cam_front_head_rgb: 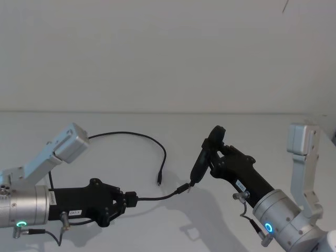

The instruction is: Pick up the data cable with the one hand.

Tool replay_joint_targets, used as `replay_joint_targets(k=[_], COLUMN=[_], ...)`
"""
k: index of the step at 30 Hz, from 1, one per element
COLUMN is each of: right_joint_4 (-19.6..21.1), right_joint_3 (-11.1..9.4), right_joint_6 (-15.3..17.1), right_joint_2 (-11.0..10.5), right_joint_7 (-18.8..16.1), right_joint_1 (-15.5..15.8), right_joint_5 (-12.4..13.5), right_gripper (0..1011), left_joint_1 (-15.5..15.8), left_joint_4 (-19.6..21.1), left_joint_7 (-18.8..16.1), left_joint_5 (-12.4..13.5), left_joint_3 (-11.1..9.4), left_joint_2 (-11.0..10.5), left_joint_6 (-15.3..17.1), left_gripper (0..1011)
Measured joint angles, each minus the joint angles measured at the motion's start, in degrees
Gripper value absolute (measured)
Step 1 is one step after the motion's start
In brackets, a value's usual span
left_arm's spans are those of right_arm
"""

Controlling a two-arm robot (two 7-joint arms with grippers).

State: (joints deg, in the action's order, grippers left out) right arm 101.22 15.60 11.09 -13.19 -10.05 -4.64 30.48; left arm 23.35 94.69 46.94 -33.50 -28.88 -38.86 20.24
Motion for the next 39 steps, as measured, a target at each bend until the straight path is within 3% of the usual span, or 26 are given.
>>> replay_joint_targets(k=[39], right_joint_4=[0.71], right_joint_3=[0.20], right_joint_6=[0.28], right_joint_2=[-1.15], right_joint_7=[0.40], right_joint_1=[-1.98], right_joint_5=[2.22], right_gripper=[279], left_joint_1=[0.00], left_joint_4=[0.01], left_joint_7=[0.01], left_joint_5=[-0.01], left_joint_3=[-0.01], left_joint_2=[-0.05], left_joint_6=[-0.01], left_gripper=[40])
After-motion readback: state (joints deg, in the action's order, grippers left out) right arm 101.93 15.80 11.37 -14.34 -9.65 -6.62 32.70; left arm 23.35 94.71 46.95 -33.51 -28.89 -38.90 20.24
